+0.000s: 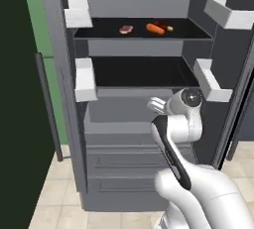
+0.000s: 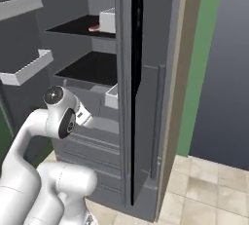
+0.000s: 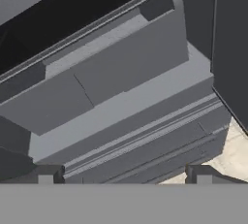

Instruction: Place one carrot and one steak in each tupperware on the nearby counter, to pack two identical lunches.

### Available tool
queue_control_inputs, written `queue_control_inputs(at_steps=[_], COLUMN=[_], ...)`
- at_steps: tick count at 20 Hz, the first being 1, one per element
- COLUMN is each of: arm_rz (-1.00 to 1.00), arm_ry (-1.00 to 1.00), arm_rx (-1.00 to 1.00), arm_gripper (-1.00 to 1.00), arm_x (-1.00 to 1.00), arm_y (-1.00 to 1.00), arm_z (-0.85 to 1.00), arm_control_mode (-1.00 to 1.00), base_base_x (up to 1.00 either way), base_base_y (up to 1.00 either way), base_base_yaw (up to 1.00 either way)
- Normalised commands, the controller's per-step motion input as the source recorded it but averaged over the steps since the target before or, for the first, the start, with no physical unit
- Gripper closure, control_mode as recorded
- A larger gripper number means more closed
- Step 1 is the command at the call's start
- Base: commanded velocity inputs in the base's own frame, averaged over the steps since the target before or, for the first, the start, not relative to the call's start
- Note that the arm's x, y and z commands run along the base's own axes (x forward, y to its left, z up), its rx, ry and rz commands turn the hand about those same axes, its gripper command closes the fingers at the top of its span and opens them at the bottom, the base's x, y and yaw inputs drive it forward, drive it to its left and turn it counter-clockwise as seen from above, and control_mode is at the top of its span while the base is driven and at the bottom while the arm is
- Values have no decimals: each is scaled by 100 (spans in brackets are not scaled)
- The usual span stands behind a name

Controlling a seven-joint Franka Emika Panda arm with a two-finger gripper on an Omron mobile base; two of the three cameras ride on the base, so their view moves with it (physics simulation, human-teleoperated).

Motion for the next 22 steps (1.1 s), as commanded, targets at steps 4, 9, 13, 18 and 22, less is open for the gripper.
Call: queue_control_inputs(at_steps=[4,9,13,18,22], arm_rz=[0,0,0,0,0], arm_ry=[0,0,0,0,0], arm_rx=[0,0,0,0,0], arm_gripper=[-100,-100,-100,-100,-100], arm_x=[0,0,0,0,0], arm_y=[0,0,0,0,0], arm_z=[0,0,0,0,0], arm_control_mode=[100,100,100,100,100], base_base_x=[72,42,33,56,79], base_base_y=[27,4,24,46,17], base_base_yaw=[-11,-20,-32,-29,-13])
